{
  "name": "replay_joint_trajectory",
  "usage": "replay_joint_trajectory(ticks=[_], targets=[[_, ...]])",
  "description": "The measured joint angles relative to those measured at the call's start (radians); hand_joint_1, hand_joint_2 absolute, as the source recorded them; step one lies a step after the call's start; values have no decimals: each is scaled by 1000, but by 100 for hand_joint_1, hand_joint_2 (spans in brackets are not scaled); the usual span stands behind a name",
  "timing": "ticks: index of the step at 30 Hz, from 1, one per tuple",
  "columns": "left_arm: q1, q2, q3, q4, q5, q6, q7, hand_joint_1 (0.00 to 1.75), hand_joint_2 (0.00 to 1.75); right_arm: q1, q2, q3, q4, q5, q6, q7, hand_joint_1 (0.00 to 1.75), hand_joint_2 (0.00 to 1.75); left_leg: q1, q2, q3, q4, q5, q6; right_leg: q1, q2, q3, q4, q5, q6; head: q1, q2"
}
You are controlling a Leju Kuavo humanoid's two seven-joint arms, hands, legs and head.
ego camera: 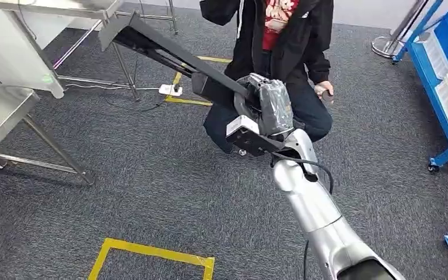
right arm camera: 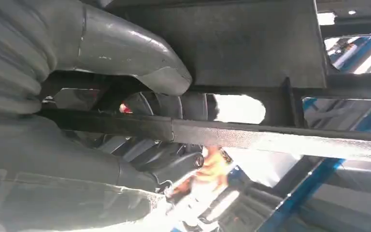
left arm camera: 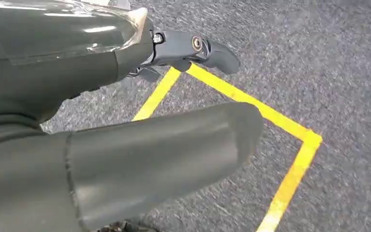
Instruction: Take the parts from the cabinet and place them on the table.
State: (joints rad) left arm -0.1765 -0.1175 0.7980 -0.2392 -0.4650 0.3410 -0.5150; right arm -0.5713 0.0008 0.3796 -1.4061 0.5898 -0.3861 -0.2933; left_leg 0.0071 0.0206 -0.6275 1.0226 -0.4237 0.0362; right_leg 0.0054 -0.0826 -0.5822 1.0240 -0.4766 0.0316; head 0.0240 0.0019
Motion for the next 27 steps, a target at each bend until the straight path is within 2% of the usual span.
replay_joint_trajectory(ticks=[1, 2, 4, 5, 6, 7, 9, 10, 11, 12, 14, 15, 16, 17, 18, 19, 20, 21, 22, 23, 24, 25, 26, 27], targets=[[0, -3, -2, 0, -1, 0, 0, 0, 0, -4, -4, -2, -1, 6, 2, 4, 175, 175, -2, -5, 2, -3, 1, 2, -8, 30, -9, 18, -10, 2, 0, 0], [-3, -1, -4, 0, -3, 0, 1, 0, 0, -13, -9, -4, -1, 17, 5, 12, 175, 175, 1, -13, 2, -3, 3, 10, -9, 59, -34, 80, -41, -3, 2, 0], [-8, -3, -9, 0, -6, -2, 1, 0, 0, -27, -19, -5, 2, 33, 14, 32, 175, 175, 1, -35, 0, -3, 4, 12, -14, 72, -111, 233, -98, -9, 3, 0], [-7, -3, -9, 0, -6, -2, 3, 0, 0, -36, -23, -5, 6, 37, 21, 41, 175, 175, 1, -47, -1, -2, 4, 12, -15, 74, -139, 289, -111, -5, 5, 0], [-6, -5, -9, 0, -6, -2, 4, 0, 0, -49, -25, -5, 11, 40, 25, 47, 175, 175, 1, -58, -1, -2, 5, 12, -17, 75, -148, 299, -106, 2, 5, 0], [-5, -6, -9, 0, -6, -2, 5, 0, 0, -65, -29, -6, 18, 42, 32, 55, 175, 175, 1, -69, -1, 0, 5, 11, -20, 76, -131, 261, -83, 12, 5, 0], [-6, -6, -9, 0, -5, -2, 9, 0, 0, -98, -30, -6, 28, 50, 40, 63, 175, 175, 5, -89, 0, 6, 3, 7, -31, 86, -49, 83, -5, 37, 5, 0], [-6, -5, -9, 0, -2, -2, 10, 0, 0, -114, -30, -6, 35, 52, 43, 64, 175, 175, 5, -98, -4, 10, 0, -2, -41, 117, -17, 9, 7, 43, 5, 0], [-7, -4, -9, 0, 2, -2, 10, 0, 0, -128, -29, -5, 43, 52, 47, 66, 175, 175, -1, -104, -12, 14, 2, -9, -28, 122, -5, 10, 6, 33, 5, 0], [-6, -3, -9, 0, 6, -2, 9, 0, 0, -136, -28, -4, 48, 53, 51, 66, 175, 175, 0, -112, -15, 14, 4, -12, -31, 114, -12, 9, 9, 23, 1, 0], [-1, -2, -9, 0, 8, -2, 9, 0, 0, -146, -27, -3, 71, 54, 57, 70, 175, 175, 7, -121, -18, 7, 11, -22, -24, 101, -13, 10, 11, 16, 2, 0], [3, -1, -9, 0, 11, -1, 8, 0, 0, -153, -25, -3, 78, 54, 59, 70, 175, 175, 8, -125, -22, 8, 8, -26, -31, 93, -11, 5, 15, 4, 2, 0], [6, -2, -9, 0, 14, -2, 6, 0, 0, -163, -19, -2, 84, 54, 61, 69, 175, 175, 6, -87, -26, 23, -5, -29, -32, 89, -11, 3, 18, -3, 0, 0], [5, -2, -9, 0, 15, -2, 5, 0, 0, -172, -14, 0, 90, 54, 61, 66, 175, 175, 5, -53, -44, 65, -32, -33, -31, 85, -11, 3, 17, -10, -7, 0], [3, -1, -9, 0, 17, -2, 3, 0, 0, -179, -12, 0, 98, 54, 61, 64, 175, 175, 6, -36, -76, 133, -67, -36, -27, 78, -11, 3, 16, -16, -8, 0], [3, -1, -9, 0, 19, -2, 0, 0, 0, -185, -11, 2, 108, 54, 62, 62, 175, 175, 7, -29, -118, 220, -104, -37, -24, 69, -10, 3, 14, -19, -8, 0], [4, -2, -9, 0, 23, -2, 0, 0, 0, -186, -10, 4, 116, 55, 62, 62, 175, 175, 7, -28, -153, 287, -125, -38, -22, 59, -9, 3, 12, -21, -8, 0], [6, -2, -9, 0, 24, -2, -1, 0, 0, -186, -7, 5, 124, 56, 62, 61, 175, 175, 7, -28, -168, 311, -123, -38, -20, 51, -9, 4, 11, -22, -8, 0], [6, -2, -9, 0, 25, -2, -2, 0, 0, -186, -3, 6, 130, 56, 62, 60, 175, 175, 7, -27, -161, 289, -101, -36, -18, 43, -8, 4, 10, -23, -8, 0], [7, -1, -8, 0, 26, -2, -3, 0, 0, -188, -1, 8, 134, 56, 62, 60, 175, 175, 6, -23, -132, 231, -65, -32, -17, 35, -6, 4, 9, -23, -8, 0], [6, 0, -8, 0, 26, -2, -3, 0, 0, -191, 3, 8, 138, 56, 62, 59, 175, 175, 5, -14, -84, 142, -21, -26, -16, 27, -3, 4, 7, -25, -8, 0], [6, 0, -8, 0, 26, -2, -4, 0, 0, -196, 6, 10, 141, 56, 62, 59, 175, 175, 1, 22, -34, 51, 13, -17, -14, 20, 0, 4, 6, -27, -8, 0], [3, 1, -8, 0, 26, -2, -5, 0, 0, -200, 7, 10, 143, 56, 62, 58, 175, 175, -13, 52, -20, 24, -4, -18, -2, 14, -2, 5, 2, -22, -8, 0], [2, 1, -8, 0, 25, -2, -6, 0, 0, -206, 7, 11, 146, 56, 62, 58, 175, 175, -14, 38, -24, 21, -1, -12, -1, 6, -4, 5, 1, -20, -5, 0]])
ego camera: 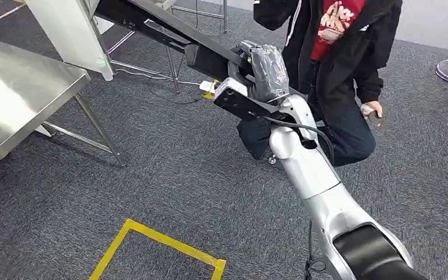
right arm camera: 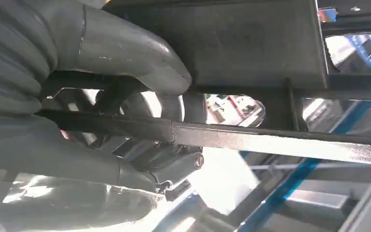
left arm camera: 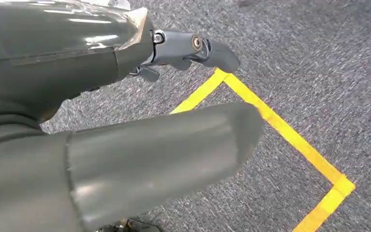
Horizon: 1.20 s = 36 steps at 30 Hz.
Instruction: Take the parts from the cabinet and place them on the table.
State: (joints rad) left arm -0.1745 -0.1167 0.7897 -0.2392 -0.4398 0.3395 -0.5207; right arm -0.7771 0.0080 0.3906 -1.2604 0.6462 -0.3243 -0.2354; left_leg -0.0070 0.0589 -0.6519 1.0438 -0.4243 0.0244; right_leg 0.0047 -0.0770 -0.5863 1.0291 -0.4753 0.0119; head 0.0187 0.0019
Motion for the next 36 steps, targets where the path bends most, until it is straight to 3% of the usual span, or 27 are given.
replay_joint_trajectory(ticks=[3, 4, 5, 6, 8, 9, 10, 12, 13, 14, 15, 18, 19, 20, 21, 23, 24, 25, 26, 28, 29, 30, 33, 34, 35, 36], targets=[[2, 0, 0, 0, 0, 0, 0, 0, 0, -3, 6, 2, 7, 0, 0, 0, 175, 175, -2, -29, 1, -8, 3, 11, 2, -28, 11, -7, -4, 12, -1, 0], [4, -2, 0, 0, 0, 0, 0, 0, 0, -3, 6, 3, 8, 0, 0, 0, 175, 175, 10, -36, 11, -19, 10, 20, 0, -4, 0, 3, -13, 18, 0, 0], [2, -2, 0, 0, 0, 0, 0, 0, 0, -7, 6, 3, 9, 0, 0, -1, 175, 175, 10, -45, 12, -21, 12, 24, -4, 39, -9, 36, -31, 17, 0, 0], [0, -1, 0, 0, 0, 0, 0, 0, 0, -10, 5, 3, 10, 0, 0, -1, 175, 175, 10, -54, 12, -21, 13, 30, -7, 60, -44, 111, -65, 11, 3, 0], [-1, -2, 0, 0, 0, 0, 0, 0, 0, -7, 2, 3, 15, 0, 0, -1, 175, 175, 10, -77, 11, -21, 13, 30, -12, 69, -122, 265, -118, 9, 5, 0], [1, -3, 0, 0, 0, -1, 0, 0, 0, -3, 2, 5, 18, 0, 0, -1, 175, 175, 10, -89, 11, -21, 13, 30, -13, 69, -146, 307, -123, 15, 4, 0], [3, -3, 0, 0, 0, -2, 0, 0, 0, -2, 2, 7, 22, 1, 0, -1, 175, 175, 11, -102, 11, -20, 13, 30, -15, 70, -145, 295, -110, 24, 5, 0], [3, -4, 0, 0, 0, -2, 0, 0, 0, -3, 0, 10, 24, 3, 0, -1, 175, 175, 13, -126, 12, -19, 14, 28, -21, 76, -78, 148, -42, 46, 5, 0], [3, -5, 0, 0, 0, -2, -1, 0, 0, -6, 1, 10, 24, 3, 0, -1, 175, 175, 14, -135, 12, -17, 13, 24, -26, 89, -37, 59, -8, 54, 5, 0], [3, -3, 0, 0, 1, -2, -1, 0, 0, -8, 0, 11, 25, 5, 0, -2, 175, 175, 11, -142, 7, -15, 12, 16, -34, 120, -16, 3, 3, 57, 5, 0], [3, -3, 0, 0, 2, -2, -1, 0, 0, -9, 2, 12, 26, 5, 0, -2, 175, 175, 9, -150, 4, -10, 11, 10, -29, 114, -9, -1, 9, 45, 3, 0], [12, -3, 3, 0, 6, 0, -3, 0, 0, -9, 9, 18, 33, 7, 1, -2, 175, 175, 16, -165, -1, -17, 19, -7, -22, 95, -9, 0, 12, 27, 4, 0], [14, 2, 3, 0, 10, 2, -3, 0, 0, -13, 13, 18, 34, 7, 1, -2, 175, 175, 19, -156, -6, -12, 11, -11, -35, 88, -6, -6, 18, 17, 4, 0], [16, -2, 3, 0, 11, 2, -5, 0, 0, -15, 17, 19, 35, 7, 2, -2, 175, 175, 14, -112, -17, 11, -6, -16, -33, 83, -4, -7, 17, 13, 2, 0], [15, -2, 4, 0, 13, 2, -6, 0, 0, -18, 21, 19, 36, 7, 3, -3, 175, 175, 17, -84, -42, 66, -38, -21, -31, 78, -3, -7, 15, 2, -3, 0], [15, -2, 4, 0, 16, 3, -8, 0, 0, -19, 23, 20, 42, 6, 4, -4, 175, 175, 21, -66, -118, 224, -106, -26, -25, 61, -3, -7, 12, -4, -3, 0], [16, -3, 5, 0, 17, 3, -9, 0, 0, -17, 23, 22, 46, 6, 5, -4, 175, 175, 21, -65, -145, 274, -118, -28, -24, 52, -3, -7, 12, -6, -4, 0], [17, -3, 5, 0, 18, 3, -9, 0, 0, -17, 24, 24, 50, 6, 5, -4, 175, 175, 21, -64, -149, 278, -108, -29, -24, 44, -2, -7, 11, -6, -3, 0], [18, -3, 6, 0, 20, 3, -10, 0, 0, -17, 25, 26, 53, 6, 5, -4, 175, 175, 21, -61, -129, 237, -78, -28, -23, 36, -2, -7, 10, -7, -4, 0], [18, -2, 10, 0, 20, 4, -14, 0, 0, -20, 30, 27, 59, 3, 5, -6, 175, 175, 20, -42, -38, 69, 2, -21, -23, 22, 3, -7, 6, -4, -4, 0], [17, -2, 10, 0, 20, 4, -15, 0, 0, -21, 32, 28, 59, 2, 5, -7, 175, 175, 15, -1, -3, 2, 1, -17, -19, 15, 5, -7, 4, -2, -3, 0], [15, -2, 10, 0, 21, 4, -17, 0, 0, -25, 32, 28, 60, 1, 5, -9, 175, 175, 4, 0, 9, -9, -3, -13, -7, 9, 1, -5, 1, 3, -3, 0], [18, -2, 12, 0, 23, 4, -18, 0, 0, -27, 39, 32, 68, 0, 5, -10, 175, 175, 0, -31, 2, -9, 0, 0, -6, -17, 9, -12, 2, 12, -3, 0], [18, -2, 14, 0, 25, 4, -18, 0, 0, -27, 41, 34, 69, 0, 5, -10, 175, 175, 5, -40, 13, -20, 7, 10, 3, -23, 10, -11, -5, 20, -3, 0], [20, -6, 15, 0, 27, 4, -19, 0, 0, -28, 40, 35, 70, 0, 5, -10, 175, 175, 9, -47, 17, -25, 10, 15, -9, 10, 0, 7, -16, 22, -2, 0], [18, -4, 17, 0, 28, 4, -20, 0, 0, -31, 40, 36, 71, 0, 5, -11, 175, 175, 11, -53, 16, -27, 12, 24, -9, 42, -24, 63, -43, 16, -4, 0]])
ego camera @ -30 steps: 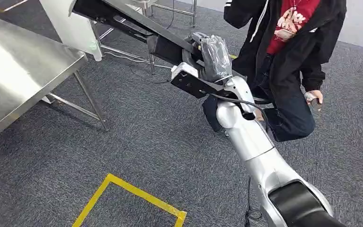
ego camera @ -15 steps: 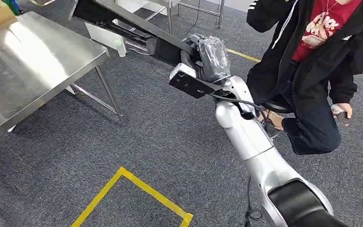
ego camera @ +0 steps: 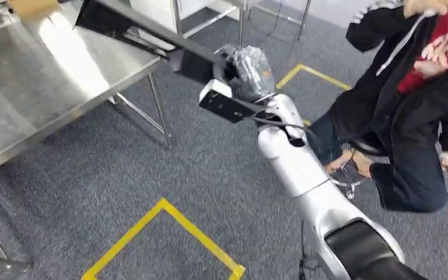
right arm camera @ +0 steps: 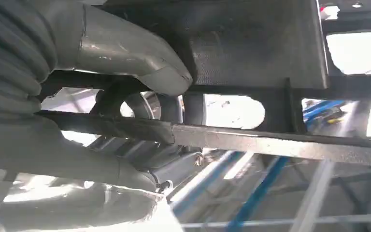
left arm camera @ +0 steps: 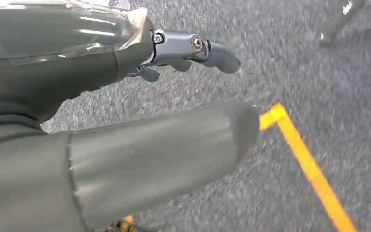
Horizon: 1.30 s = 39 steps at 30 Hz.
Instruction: Take the parts from the cabinet and place them on the table.
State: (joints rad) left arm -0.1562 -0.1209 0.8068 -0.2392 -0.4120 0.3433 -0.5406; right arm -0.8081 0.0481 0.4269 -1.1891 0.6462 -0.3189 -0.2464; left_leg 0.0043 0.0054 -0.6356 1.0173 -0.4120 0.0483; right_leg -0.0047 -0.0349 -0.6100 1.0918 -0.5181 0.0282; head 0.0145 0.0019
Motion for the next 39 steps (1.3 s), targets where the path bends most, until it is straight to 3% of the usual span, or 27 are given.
replay_joint_trajectory(ticks=[2, 3, 4, 5, 7, 8, 9, 12, 13, 14, 15, 16, 18, 19, 20, 22, 23, 24, 28, 29, 31, 33, 34, 35, 37, 38, 39], targets=[[-1, 0, 3, 0, 3, 0, 0, 0, 0, 3, -2, 1, 5, -1, 0, -2, 175, 175, 1, -21, -1, 0, 0, 4, -6, 24, -83, 163, -57, -7, 6, 0], [0, 0, 3, 0, 3, 0, 0, 0, 0, 6, -3, 2, 9, -1, 0, -2, 175, 175, 1, -34, -1, 0, 0, 4, -6, 27, -118, 229, -72, -3, 6, 0], [2, -1, 4, 0, 4, 0, 0, 0, 0, 9, -3, 2, 12, -1, 0, -2, 175, 175, 1, -45, -1, 0, 0, 3, -6, 28, -132, 246, -69, 3, 6, 0], [4, -1, 5, 0, 4, -1, 0, 0, 0, 10, -4, 2, 14, -2, 0, -2, 175, 175, 1, -58, -1, 1, 0, 3, -7, 29, -119, 210, -47, 12, 6, 0], [4, -2, 8, 0, 4, -2, 0, 0, 0, 7, -5, 2, 15, -3, 0, -2, 175, 175, 3, -78, 0, 2, 1, 1, -13, 38, -45, 49, 24, 31, 6, 0], [4, -3, 8, 0, 4, -2, -1, 0, 0, 6, -5, 3, 15, -3, 0, -2, 175, 175, 3, -87, -1, 4, 1, -3, -20, 64, -4, -39, 55, 38, 6, 0], [3, -2, 8, 0, 4, -2, -1, 0, 0, 5, -5, 3, 16, -3, 0, -2, 175, 175, -5, -95, -7, 12, -2, -12, -20, 81, 13, -69, 58, 31, 6, 0], [8, -2, 9, 0, 4, -3, -1, 0, 0, 7, -3, 6, 18, -3, 1, -2, 175, 175, 5, -112, -10, 2, 6, -29, -12, 60, 11, -68, 62, 9, 5, 0], [9, 1, 9, 0, 4, -3, -1, 0, 0, 7, -2, 6, 18, -2, 2, -2, 175, 175, 5, -118, -13, 3, 5, -36, -20, 52, 14, -75, 67, 0, 5, 0], [10, 2, 10, 1, 4, -3, 0, 0, 0, 4, 0, 6, 18, -2, 2, -2, 175, 175, 6, -94, -16, 14, -5, -39, -24, 44, 19, -80, 71, -6, 5, 0], [10, 0, 10, 1, 4, -2, 0, 0, 0, 4, 1, 6, 18, 0, 4, -2, 175, 175, 3, -51, -32, 54, -35, -46, -24, 38, 22, -83, 70, -18, -6, 0], [8, 1, 10, 1, 4, -2, 0, 0, 0, 4, 0, 6, 18, 0, 5, -3, 175, 175, 7, -30, -67, 126, -75, -51, -22, 31, 22, -83, 69, -22, -7, 0], [9, 1, 10, 1, 4, -2, 0, 0, 0, 7, -1, 6, 19, 0, 7, -3, 175, 175, 12, -14, -143, 277, -138, -60, -19, 15, 22, -83, 68, -25, -7, 0], [9, 1, 10, 1, 4, -2, 0, 0, 0, 9, -1, 6, 20, 0, 8, -3, 175, 175, 14, -12, -162, 310, -140, -62, -18, 7, 21, -83, 67, -24, -7, 0], [9, 2, 10, 1, 5, -2, 0, 0, 0, 10, -1, 7, 21, 0, 9, -3, 175, 175, 16, -10, -155, 295, -121, -64, -18, -2, 22, -83, 66, -24, -7, 0], [9, 4, 11, 1, 6, -2, 0, 0, 0, 7, -1, 7, 23, 0, 13, -3, 175, 175, 17, 3, -83, 154, -45, -61, -18, -17, 25, -82, 65, -24, -7, 0], [9, 5, 11, 1, 6, -2, -1, 0, 0, 5, -1, 8, 23, 0, 16, -3, 175, 175, 16, 29, -29, 60, -8, -56, -18, -23, 28, -82, 62, -20, -8, 0], [8, 5, 11, 0, 7, -3, -2, 0, 0, 4, -1, 8, 24, 0, 16, -3, 175, 175, 8, 66, -1, 9, -11, -54, -6, -28, 28, -80, 58, -13, -8, 0], [9, 6, 11, 0, 9, -3, -5, 0, 0, -1, -2, 9, 28, 0, 18, -3, 175, 175, -1, 21, -7, 5, -6, -30, 1, -62, 38, -86, 53, 6, -2, 0], [10, 5, 11, 0, 9, -4, -6, 0, 0, -2, -2, 8, 28, 0, 18, -3, 175, 175, 10, 13, 3, -6, 2, -19, 0, -48, 26, -76, 42, 13, 0, 0], [8, 5, 11, 0, 9, -4, -7, 0, 0, -5, -5, 7, 29, 0, 18, -3, 175, 175, 7, -2, 2, -8, 5, -5, -7, 11, -17, 28, -8, 3, 3, 0], [7, 5, 11, 0, 9, -5, -7, 0, 0, -1, -10, 7, 34, 0, 18, -4, 175, 175, 7, -24, 1, -7, 4, -4, -10, 26, -100, 196, -66, -1, 5, 0], [8, 5, 11, 0, 9, -5, -7, 0, 0, 2, -11, 7, 37, 0, 18, -3, 175, 175, 7, -36, 1, -7, 4, -4, -8, 28, -127, 244, -73, 5, 5, 0], [10, 4, 11, 0, 9, -6, -7, 0, 0, 3, -12, 7, 39, 0, 18, -4, 175, 175, 7, -48, 1, -6, 4, -4, -9, 30, -128, 238, -62, 11, 5, 0], [10, 2, 11, 0, 9, -6, -7, 0, 0, 1, -15, 7, 41, 0, 18, -3, 175, 175, 8, -70, 2, -5, 5, -5, -12, 33, -68, 99, 3, 31, 5, 0], [10, 2, 11, 0, 9, -6, -7, 0, 0, -1, -15, 7, 41, 0, 18, -3, 175, 175, 8, -79, 2, -3, 4, -7, -16, 44, -25, 7, 38, 39, 5, 0], [10, 3, 11, 0, 9, -6, -7, 0, 0, -2, -16, 7, 42, 0, 18, -4, 175, 175, 8, -86, -1, -2, 4, -13, -26, 78, 5, -63, 56, 41, 5, 0]])
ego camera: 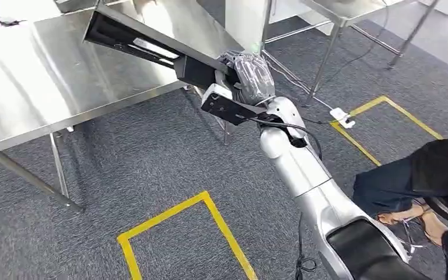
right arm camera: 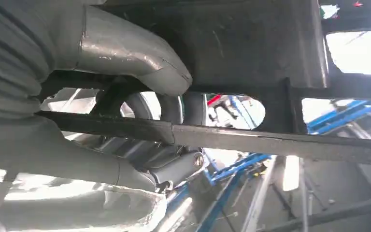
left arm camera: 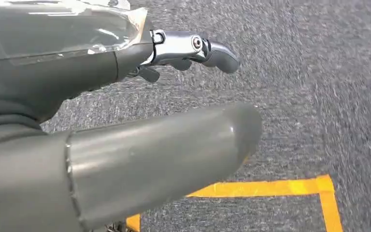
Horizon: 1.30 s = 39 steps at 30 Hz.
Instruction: Take the parts from the cabinet and place them on the table.
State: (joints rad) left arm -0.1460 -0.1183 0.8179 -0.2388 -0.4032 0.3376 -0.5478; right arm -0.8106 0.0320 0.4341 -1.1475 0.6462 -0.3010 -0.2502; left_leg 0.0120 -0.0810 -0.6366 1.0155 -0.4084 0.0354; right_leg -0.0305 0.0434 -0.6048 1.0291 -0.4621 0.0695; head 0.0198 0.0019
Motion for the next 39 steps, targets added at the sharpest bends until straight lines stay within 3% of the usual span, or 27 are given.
replay_joint_trajectory(ticks=[1, 4, 5, 6, 7, 9, 10, 11, 12, 14, 15, 16, 17, 19, 20, 25, 31, 39], targets=[[0, 0, 0, 0, 0, 0, 0, 0, 0, -1, 1, 0, 0, 0, 0, 0, 175, 175, -8, -10, -5, 8, -3, -7, 5, -5, 7, -8, 6, -13, -3, 0], [4, 2, 0, 0, 0, 0, -1, 0, 0, 1, -1, 1, 4, -1, 0, 0, 175, 175, 1, -25, -10, 3, 2, -22, 9, -24, 7, -6, 7, -32, -3, 0], [5, 6, 0, 0, 0, 0, -2, 0, 0, 0, 0, 1, 5, 0, 0, 0, 175, 175, 3, -23, -14, 7, -2, -26, -2, -31, 8, -9, 12, -39, -2, 0], [6, 3, 0, 0, 0, -1, -2, 0, 0, -1, 1, 2, 4, 0, 0, -1, 175, 175, -1, 25, -22, 30, -20, -32, -1, -32, 9, -10, 11, -44, -5, 0], [5, 3, 0, 0, 0, -2, -2, 0, 0, -2, 1, 1, 4, -1, 0, -2, 175, 175, 1, 55, -46, 84, -55, -37, 1, -36, 10, -10, 11, -56, -12, 0], [4, 3, 0, 0, -3, -2, -2, 0, 0, 0, -1, 2, 5, -1, 0, -2, 175, 175, 4, 74, -121, 239, -127, -43, 5, -45, 10, -10, 9, -61, -11, 0], [4, 2, 0, 0, -3, -2, -1, 0, 0, 3, -2, 1, 6, -1, 0, -1, 175, 175, 5, 75, -150, 295, -143, -45, 7, -50, 10, -9, 9, -61, -12, 0], [4, 2, 0, 0, -3, -2, 0, 0, 0, 6, -3, 2, 6, 0, 0, -1, 175, 175, 6, 77, -158, 308, -137, -46, 7, -54, 11, -9, 8, -62, -11, 0], [4, 2, 0, 0, -3, -2, 2, 0, 0, 9, -3, 2, 6, 1, 0, 2, 175, 175, 8, 78, -139, 270, -106, -44, 8, -57, 12, -9, 8, -62, -12, 0], [3, 3, 0, 0, -3, -2, 2, 0, 0, 8, -3, 2, 6, 4, 0, 8, 175, 175, 8, 83, -53, 109, -27, -38, 7, -60, 14, -9, 7, -61, -12, 0], [3, 4, 0, 0, -3, -2, 2, 0, 0, 8, -3, 2, 4, 7, 0, 11, 175, 175, 8, 97, -13, 37, -8, -33, 9, -61, 16, -9, 5, -58, -11, 0], [1, 4, 0, 0, -3, -2, 2, 0, 0, 7, -4, 0, 3, 8, 0, 13, 175, 175, 0, 101, -3, 19, -22, -33, 23, -61, 11, -6, 2, -52, -11, 0], [1, 3, 0, 0, -3, -2, 2, 0, 0, 7, -4, 0, 3, 8, 0, 16, 175, 175, 0, 94, -6, 18, -19, -28, 21, -63, 11, -8, 2, -50, -8, 0], [1, -1, 0, 0, -3, -2, 2, 0, 0, 8, -5, -2, 3, 6, -2, 16, 175, 175, -2, 92, -3, 16, -16, -30, 32, -64, 12, -7, -2, -58, -7, 0], [1, 0, 0, 0, -3, -2, 2, 0, 0, 8, -5, -2, 3, 5, -2, 17, 175, 175, -5, 89, -4, 15, -16, -30, 25, -66, 14, -7, -3, -57, -6, 0], [1, 1, 0, 0, 1, -2, 1, 0, 0, 8, -5, -2, 3, -3, -3, 14, 175, 175, -13, 83, -5, 16, -16, -18, 26, -72, 18, -16, 2, -49, -7, 0], [1, 2, 1, 0, 2, -1, -2, 0, 0, 8, -5, -3, 3, -8, -3, 5, 175, 175, -15, 83, -6, 17, -15, -14, 25, -72, 18, -19, 6, -43, -7, 0], [2, 2, 2, 0, 5, -6, -3, 0, 0, 8, -6, -7, 4, -25, -4, -12, 175, 175, -12, 83, -6, 17, -14, -13, 25, -72, 16, -19, 6, -42, -7, 0]])
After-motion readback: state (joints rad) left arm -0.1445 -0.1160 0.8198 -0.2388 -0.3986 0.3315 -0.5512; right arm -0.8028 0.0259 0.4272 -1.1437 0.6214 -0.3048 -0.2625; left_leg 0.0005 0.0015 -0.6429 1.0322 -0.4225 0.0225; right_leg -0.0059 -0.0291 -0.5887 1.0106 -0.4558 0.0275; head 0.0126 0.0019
